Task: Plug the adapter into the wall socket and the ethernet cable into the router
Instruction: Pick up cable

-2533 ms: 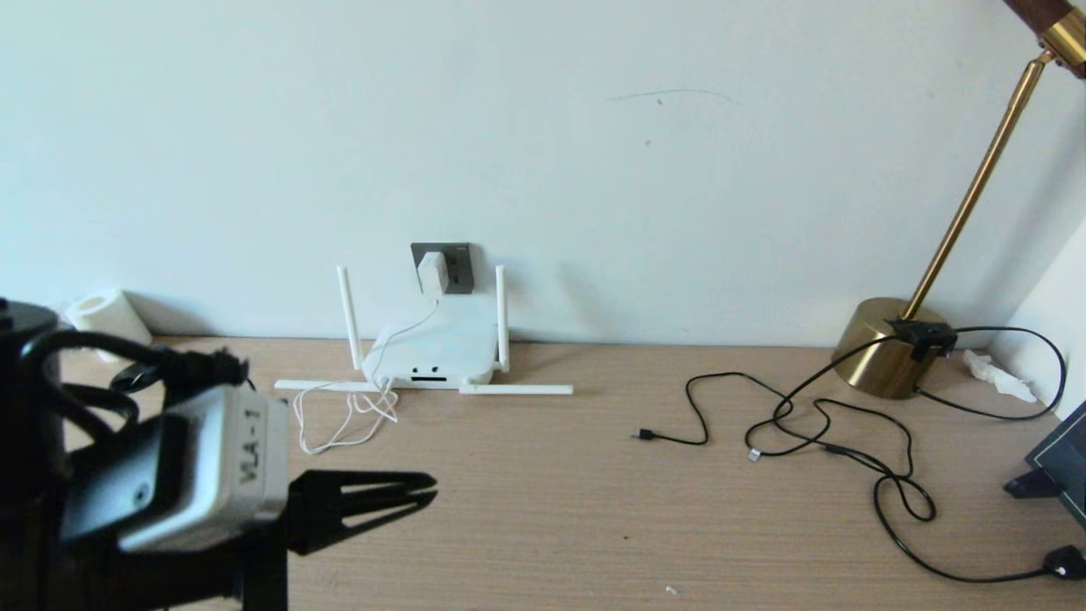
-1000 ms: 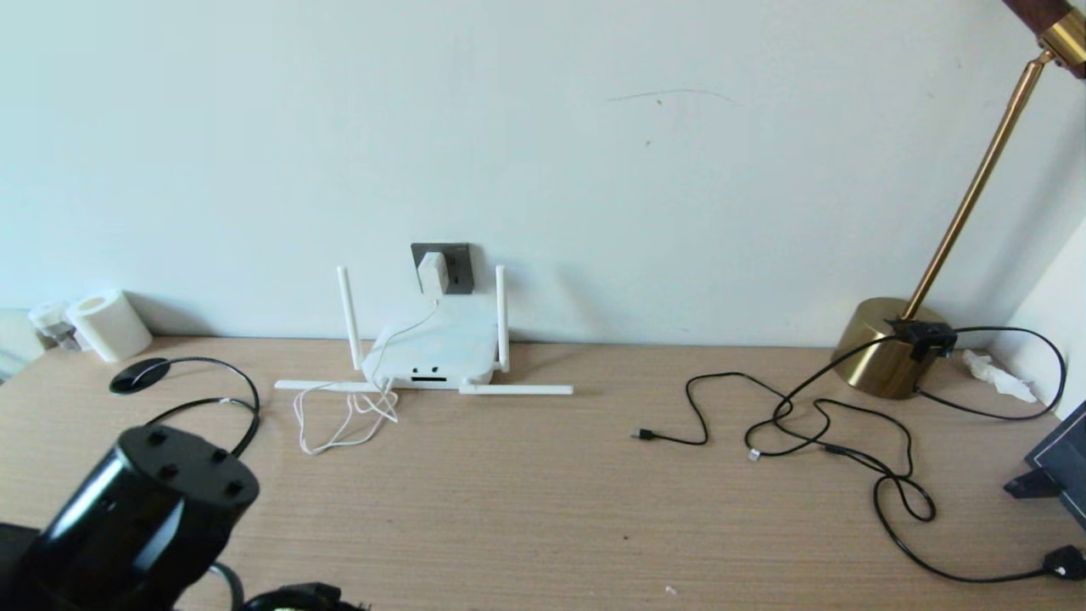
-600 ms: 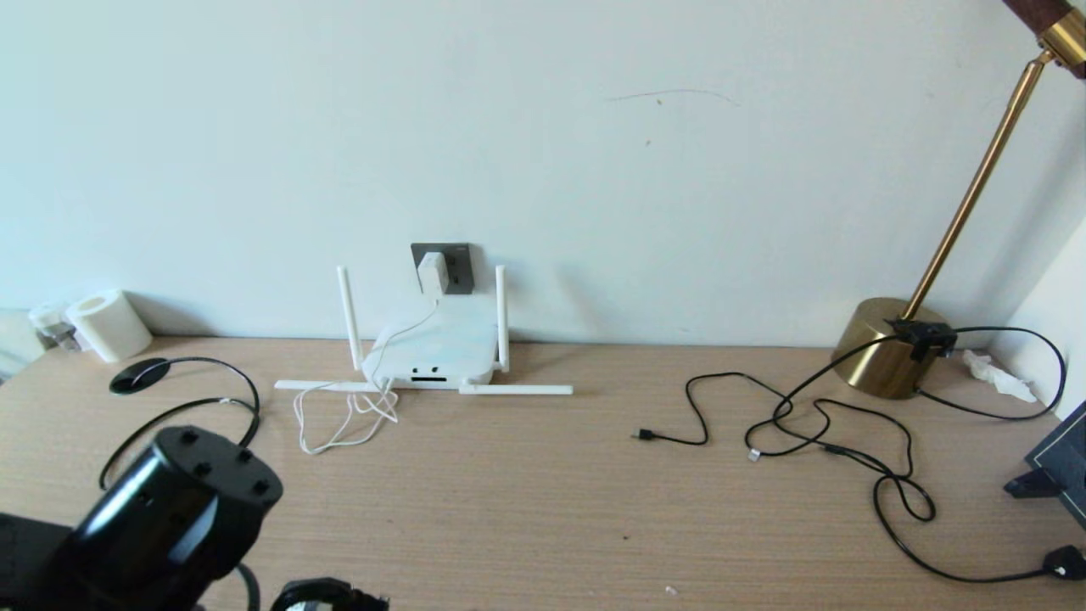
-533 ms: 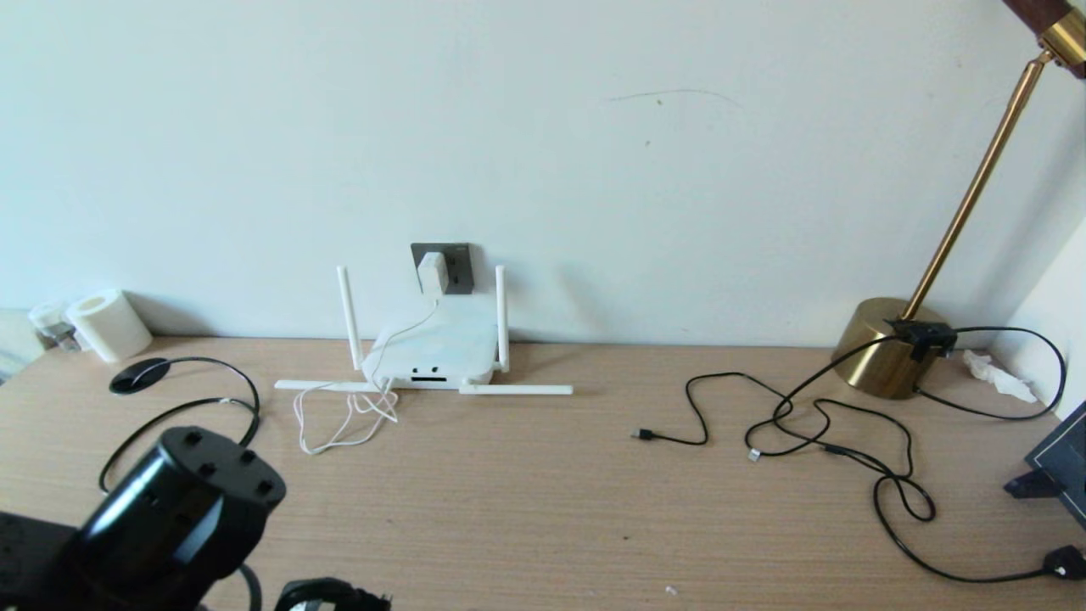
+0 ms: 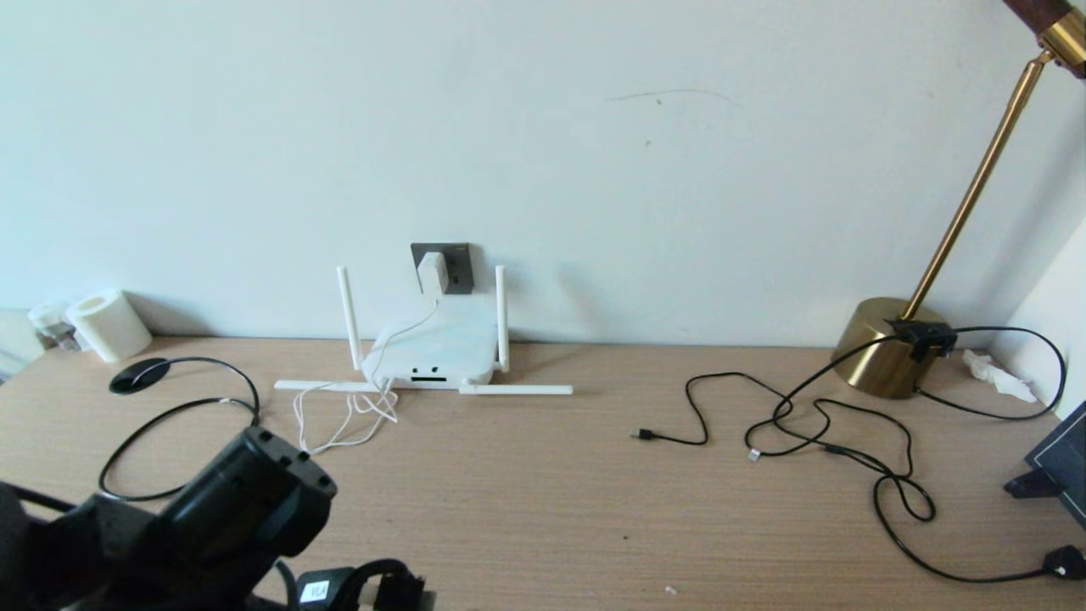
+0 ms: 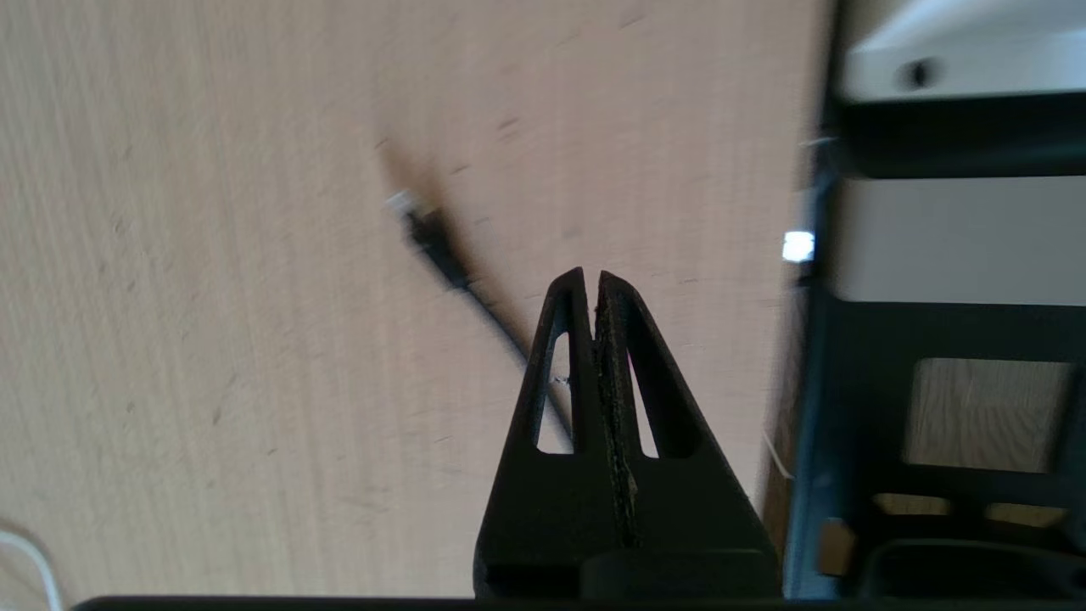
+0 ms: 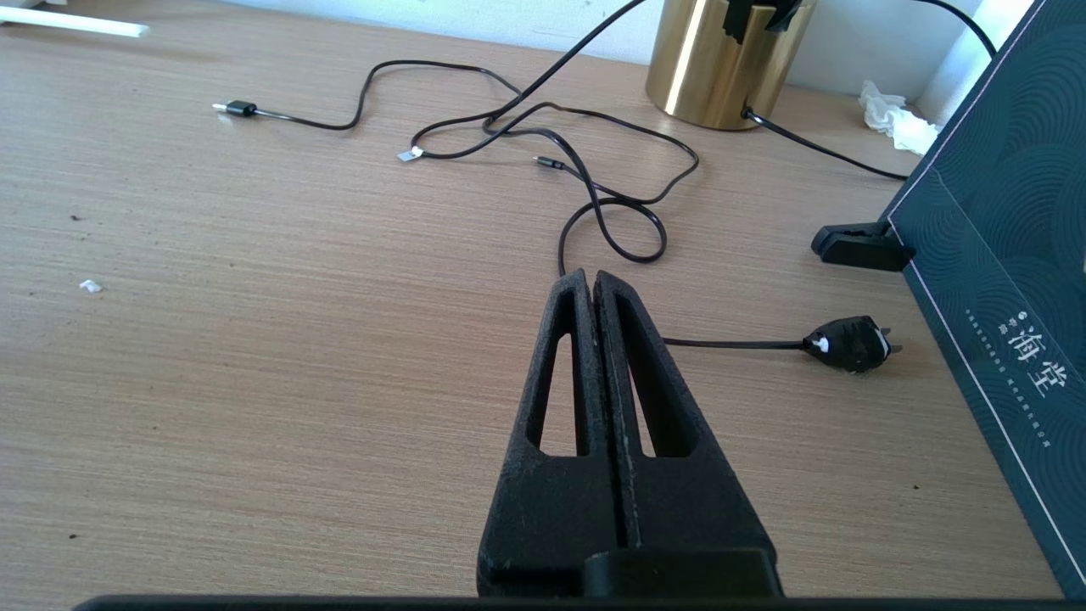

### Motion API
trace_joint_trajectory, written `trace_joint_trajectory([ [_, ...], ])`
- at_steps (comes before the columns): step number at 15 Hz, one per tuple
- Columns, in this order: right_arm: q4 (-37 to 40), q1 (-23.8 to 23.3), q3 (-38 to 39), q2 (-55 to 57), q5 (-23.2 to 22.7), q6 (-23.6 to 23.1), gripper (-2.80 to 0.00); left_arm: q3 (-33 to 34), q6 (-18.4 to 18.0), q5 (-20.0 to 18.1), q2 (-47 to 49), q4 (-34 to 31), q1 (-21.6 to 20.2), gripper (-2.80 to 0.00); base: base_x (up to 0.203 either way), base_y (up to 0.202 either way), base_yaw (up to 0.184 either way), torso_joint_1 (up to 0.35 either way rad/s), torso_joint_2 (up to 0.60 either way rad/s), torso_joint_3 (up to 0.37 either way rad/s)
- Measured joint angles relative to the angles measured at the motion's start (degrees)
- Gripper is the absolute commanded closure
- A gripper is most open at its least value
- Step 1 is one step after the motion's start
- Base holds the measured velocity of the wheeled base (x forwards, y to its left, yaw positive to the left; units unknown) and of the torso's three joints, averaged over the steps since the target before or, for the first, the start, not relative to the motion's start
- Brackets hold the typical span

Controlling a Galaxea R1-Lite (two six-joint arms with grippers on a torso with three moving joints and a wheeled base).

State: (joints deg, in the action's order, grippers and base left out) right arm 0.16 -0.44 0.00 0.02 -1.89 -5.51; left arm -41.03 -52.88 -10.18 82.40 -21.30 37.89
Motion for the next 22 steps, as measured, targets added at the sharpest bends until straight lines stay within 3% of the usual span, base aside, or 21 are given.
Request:
trace_joint_trajectory([
  [8, 0.00, 0.00, 0.00, 0.00, 0.00, 0.03, 0.00, -6.08, 0.13, 0.34, 9.36, -0.51, -3.14, 0.00, 0.000, 0.000, 0.000, 0.000, 0.00, 0.000],
  [9, 0.02, 0.00, 0.00, 0.00, -0.01, 0.03, 0.00, -6.65, 0.11, 0.31, 9.96, -1.29, -3.40, -2.80, 0.000, 0.000, 0.000, 0.000, 0.00, 0.000],
  [15, 0.00, 0.00, 0.00, 0.00, 0.00, 0.03, 0.00, -8.88, 3.30, 0.68, 12.94, -2.53, -3.83, -2.80, 0.000, 0.000, 0.000, 0.000, 0.00, 0.000],
  [18, 0.02, 0.00, 0.00, 0.00, 0.00, 0.03, 0.00, -8.75, 5.30, 3.30, 14.18, -2.97, -3.91, -2.80, 0.000, 0.000, 0.000, 0.000, 0.00, 0.000],
  [22, 0.01, 0.00, 0.00, 0.00, -0.01, 0.03, 0.00, -8.83, 8.02, 3.76, 16.80, -2.20, -3.99, -2.80, 0.000, 0.000, 0.000, 0.000, 0.00, 0.000],
])
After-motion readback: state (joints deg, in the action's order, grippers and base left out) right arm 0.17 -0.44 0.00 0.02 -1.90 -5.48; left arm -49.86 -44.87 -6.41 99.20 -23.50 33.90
